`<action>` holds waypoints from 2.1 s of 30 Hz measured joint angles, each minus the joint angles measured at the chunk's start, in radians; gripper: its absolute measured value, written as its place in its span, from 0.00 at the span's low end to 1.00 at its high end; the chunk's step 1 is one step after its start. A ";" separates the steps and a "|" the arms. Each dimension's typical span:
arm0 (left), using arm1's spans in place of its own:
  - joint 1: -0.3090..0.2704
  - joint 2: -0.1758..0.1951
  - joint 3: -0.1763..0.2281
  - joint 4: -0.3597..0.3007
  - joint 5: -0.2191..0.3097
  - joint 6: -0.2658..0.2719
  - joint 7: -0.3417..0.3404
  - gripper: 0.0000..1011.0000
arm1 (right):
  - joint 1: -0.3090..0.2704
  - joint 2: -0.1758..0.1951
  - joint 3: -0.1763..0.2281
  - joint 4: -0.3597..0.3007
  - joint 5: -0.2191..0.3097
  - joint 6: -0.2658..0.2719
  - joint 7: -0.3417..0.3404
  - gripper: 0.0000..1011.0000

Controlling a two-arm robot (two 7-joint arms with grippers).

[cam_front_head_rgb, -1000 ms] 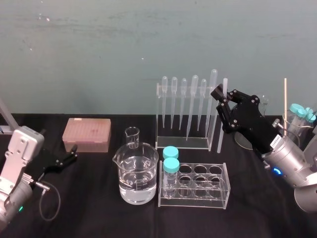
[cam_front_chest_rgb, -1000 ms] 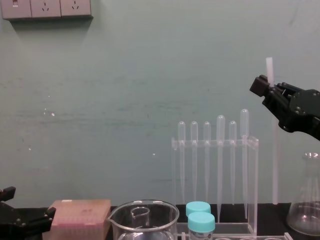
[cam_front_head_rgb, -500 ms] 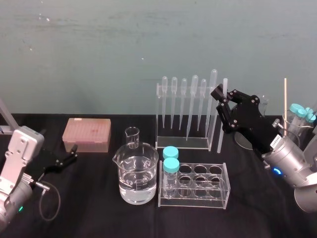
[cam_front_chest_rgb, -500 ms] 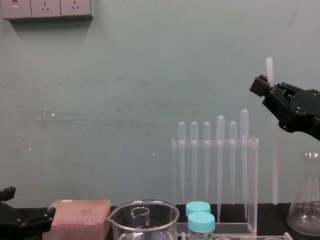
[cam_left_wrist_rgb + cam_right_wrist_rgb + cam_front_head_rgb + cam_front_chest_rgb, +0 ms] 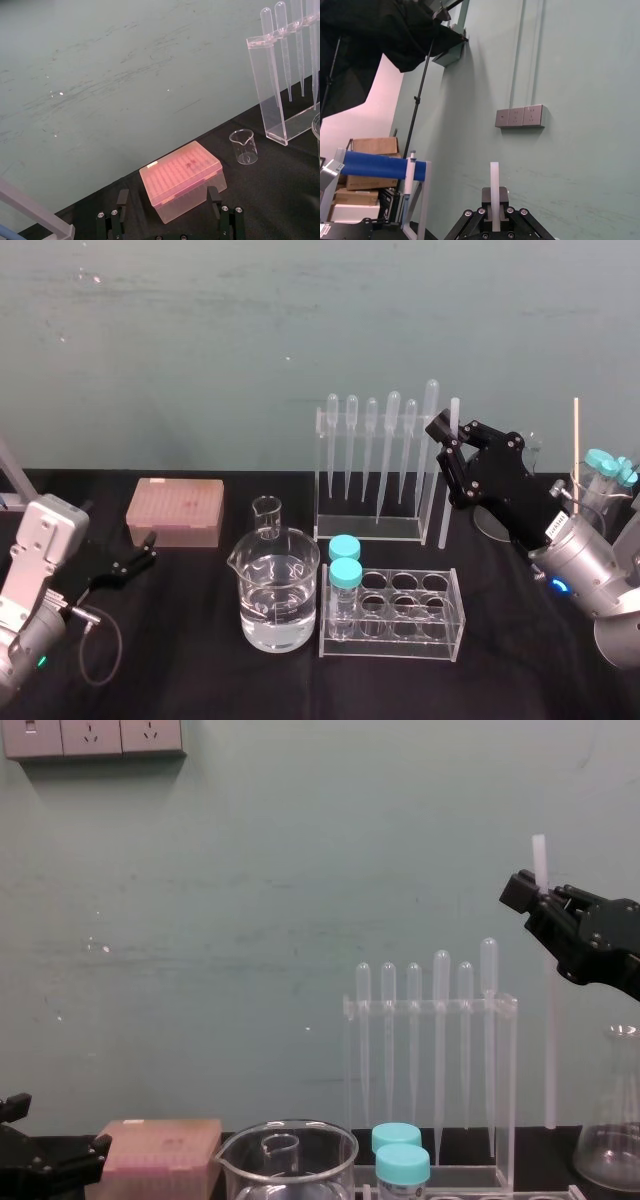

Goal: Pick up the stirring rod with one hand, then place it down.

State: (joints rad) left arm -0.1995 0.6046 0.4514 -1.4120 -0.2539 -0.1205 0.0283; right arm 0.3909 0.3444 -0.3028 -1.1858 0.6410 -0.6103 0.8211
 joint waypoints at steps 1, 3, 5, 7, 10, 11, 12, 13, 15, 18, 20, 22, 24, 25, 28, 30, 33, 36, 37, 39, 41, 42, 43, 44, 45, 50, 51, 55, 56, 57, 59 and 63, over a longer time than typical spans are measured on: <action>0.000 0.000 0.000 0.000 0.000 0.000 0.000 0.99 | 0.000 0.000 0.000 0.000 0.000 0.000 0.000 0.07; 0.000 0.000 0.000 0.000 0.000 0.000 0.000 0.99 | 0.000 0.000 0.000 0.000 0.000 0.000 0.000 0.07; 0.000 0.000 0.000 0.000 0.000 0.000 0.000 0.99 | 0.000 0.000 0.000 0.000 0.000 0.000 0.000 0.07; 0.000 0.000 0.000 0.000 0.000 0.000 0.000 0.99 | 0.000 0.000 0.000 0.000 0.000 0.000 0.000 0.07; 0.000 0.000 0.000 0.000 0.000 0.000 0.000 0.99 | 0.000 0.000 0.000 0.000 0.000 0.000 0.000 0.07; 0.000 0.000 0.000 0.000 0.000 0.000 0.000 0.99 | 0.000 0.000 0.000 0.000 0.000 0.000 0.000 0.07; 0.000 0.000 0.000 0.000 0.000 0.000 0.000 0.99 | 0.000 0.000 0.000 0.000 0.000 0.000 0.000 0.07; 0.000 0.000 0.000 0.000 0.000 0.000 0.000 0.99 | 0.000 0.000 0.000 0.000 0.000 0.000 0.000 0.07; 0.000 0.000 0.000 0.000 0.000 0.000 0.000 0.99 | 0.000 0.000 0.000 0.000 0.000 0.000 0.000 0.07; 0.000 0.000 0.000 0.000 0.000 0.000 0.000 0.99 | 0.000 0.000 0.000 0.000 0.000 0.000 0.000 0.07; 0.000 0.000 0.000 0.000 0.000 0.000 0.000 0.99 | 0.000 0.000 0.000 0.000 0.000 0.000 0.000 0.07; 0.000 0.000 0.000 0.000 0.000 0.000 0.000 0.99 | 0.000 0.000 0.000 0.000 0.000 0.000 0.000 0.07; 0.000 0.000 0.000 0.000 0.000 0.000 0.000 0.99 | 0.000 0.000 0.000 0.000 0.000 0.000 0.000 0.07; 0.000 0.000 0.000 0.000 0.000 0.000 0.000 0.99 | 0.000 0.000 0.000 0.000 0.000 0.000 0.000 0.07; 0.000 0.000 0.000 0.000 0.000 0.000 0.000 0.99 | 0.000 0.000 0.000 0.000 0.000 0.000 0.000 0.07; 0.000 0.000 0.000 0.000 0.000 0.000 0.000 0.99 | 0.000 0.000 0.000 0.000 0.000 0.000 0.000 0.07; 0.000 0.000 0.000 0.000 0.000 0.000 0.000 0.99 | 0.000 0.000 0.000 0.000 0.000 0.000 0.000 0.07; 0.000 0.000 0.000 0.000 0.000 0.000 0.000 0.99 | 0.000 0.000 0.000 0.000 0.000 0.000 0.000 0.07; 0.000 0.000 0.000 0.000 0.000 0.000 0.000 0.99 | 0.000 0.000 0.000 0.000 0.000 0.000 0.000 0.07; 0.000 0.000 0.000 0.000 0.000 0.000 0.000 0.99 | 0.000 0.000 0.000 0.000 0.000 0.000 0.000 0.07; 0.000 0.000 0.000 0.000 0.000 0.000 0.000 0.99 | 0.000 0.000 0.000 0.000 0.000 0.000 0.000 0.07; 0.000 0.000 0.000 0.000 0.000 0.000 0.000 0.99 | 0.000 0.000 0.000 0.000 0.000 0.000 0.000 0.07; 0.000 0.000 0.000 0.000 0.000 0.000 0.000 0.99 | 0.000 0.000 0.000 0.000 0.000 0.000 0.000 0.07; 0.000 0.000 0.000 0.000 0.000 0.000 0.000 0.99 | 0.000 0.000 0.000 0.000 0.000 0.000 0.000 0.07; 0.000 0.000 0.000 0.000 0.000 0.000 0.000 0.99 | 0.000 0.000 0.000 0.000 0.000 0.000 0.000 0.07; 0.000 0.000 0.000 0.000 0.000 0.000 0.000 0.99 | 0.000 0.000 0.000 0.000 0.000 0.000 0.000 0.07; 0.000 0.000 0.000 0.000 0.000 0.000 0.000 0.99 | 0.000 0.000 0.000 0.000 0.000 0.000 0.000 0.07; 0.000 0.000 0.000 0.000 0.000 0.000 0.000 0.99 | 0.000 0.000 0.000 0.000 0.000 0.000 0.000 0.07; 0.000 0.000 0.000 0.000 0.000 0.000 0.000 0.99 | -0.001 0.000 0.001 0.000 -0.001 0.000 0.000 0.07; 0.000 0.000 0.000 0.000 0.000 0.000 0.000 0.99 | -0.002 -0.002 0.006 -0.004 -0.002 0.000 0.000 0.07; 0.000 0.000 0.000 0.000 0.000 0.000 0.000 0.99 | -0.004 -0.003 0.012 -0.010 -0.003 0.000 -0.001 0.07; 0.000 0.000 0.000 0.000 0.000 0.000 0.000 0.99 | -0.011 0.001 0.020 -0.030 -0.002 0.013 0.006 0.07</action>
State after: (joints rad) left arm -0.1995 0.6047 0.4514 -1.4120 -0.2539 -0.1205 0.0283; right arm 0.3796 0.3455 -0.2830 -1.2156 0.6393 -0.5977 0.8266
